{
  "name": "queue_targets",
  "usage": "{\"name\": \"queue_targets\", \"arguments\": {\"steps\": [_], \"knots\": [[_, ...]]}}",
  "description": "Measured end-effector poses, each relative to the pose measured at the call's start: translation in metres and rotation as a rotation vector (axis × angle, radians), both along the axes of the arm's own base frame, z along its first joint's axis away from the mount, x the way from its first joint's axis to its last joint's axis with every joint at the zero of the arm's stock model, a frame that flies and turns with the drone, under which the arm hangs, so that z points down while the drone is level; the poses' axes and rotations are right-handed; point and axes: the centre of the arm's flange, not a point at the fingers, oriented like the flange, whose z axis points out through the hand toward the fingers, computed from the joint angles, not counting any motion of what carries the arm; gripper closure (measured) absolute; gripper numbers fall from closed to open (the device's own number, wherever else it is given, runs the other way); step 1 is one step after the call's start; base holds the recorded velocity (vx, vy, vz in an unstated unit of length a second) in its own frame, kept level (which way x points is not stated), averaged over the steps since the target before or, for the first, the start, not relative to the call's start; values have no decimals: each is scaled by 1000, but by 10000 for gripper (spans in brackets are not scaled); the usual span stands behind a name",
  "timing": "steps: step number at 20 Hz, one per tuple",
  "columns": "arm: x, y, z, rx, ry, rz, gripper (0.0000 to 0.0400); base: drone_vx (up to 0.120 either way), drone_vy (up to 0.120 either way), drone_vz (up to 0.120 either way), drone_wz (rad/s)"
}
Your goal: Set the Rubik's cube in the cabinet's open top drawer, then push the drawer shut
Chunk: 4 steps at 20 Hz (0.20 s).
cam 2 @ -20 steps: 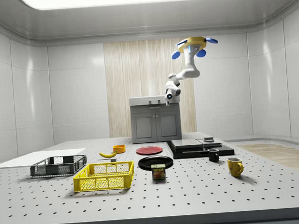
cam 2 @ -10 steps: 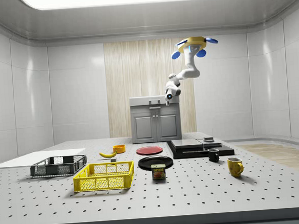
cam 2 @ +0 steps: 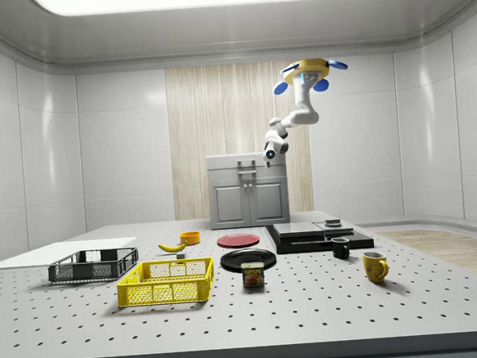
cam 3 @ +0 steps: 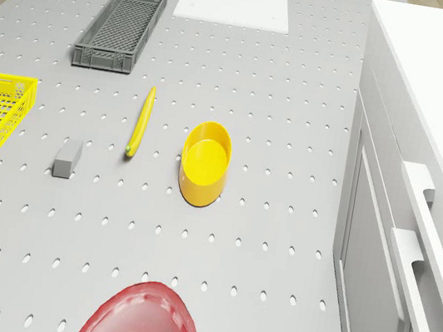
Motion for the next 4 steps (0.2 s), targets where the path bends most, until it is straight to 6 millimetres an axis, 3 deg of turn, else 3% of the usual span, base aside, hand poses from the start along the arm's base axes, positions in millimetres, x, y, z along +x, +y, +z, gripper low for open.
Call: {"name": "queue_targets", "arguments": {"steps": [4], "knots": [[0,0,0,0,0,0,295,0,0,0,0]]}}
